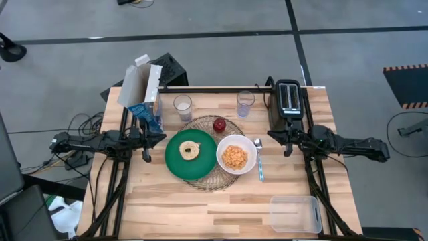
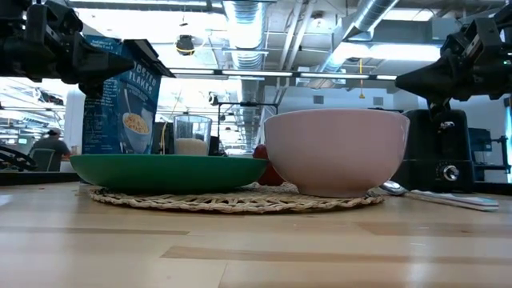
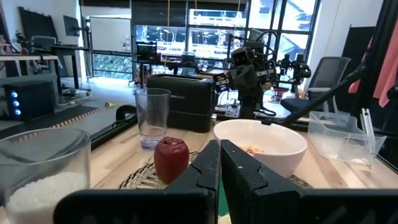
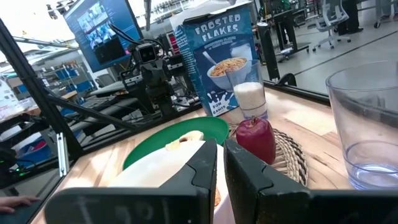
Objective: Arrange a breakfast setting
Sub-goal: Return to Home Position
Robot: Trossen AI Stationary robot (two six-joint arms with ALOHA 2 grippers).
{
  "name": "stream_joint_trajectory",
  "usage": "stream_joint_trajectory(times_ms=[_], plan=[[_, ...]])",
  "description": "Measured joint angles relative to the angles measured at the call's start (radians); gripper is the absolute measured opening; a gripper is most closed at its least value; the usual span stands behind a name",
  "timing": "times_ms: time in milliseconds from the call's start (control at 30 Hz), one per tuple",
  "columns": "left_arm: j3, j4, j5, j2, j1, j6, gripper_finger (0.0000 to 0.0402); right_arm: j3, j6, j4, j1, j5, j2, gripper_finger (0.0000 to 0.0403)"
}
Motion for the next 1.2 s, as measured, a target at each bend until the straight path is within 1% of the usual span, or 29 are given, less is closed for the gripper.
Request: stream_joint_trajectory(times_ms=[1200], plan=[[0.000, 0.001, -0.008, 0.000, -0.011, 0.000, 0.0000, 0.000, 0.001, 0.000, 0.000, -0.001, 0.000, 0.0059]])
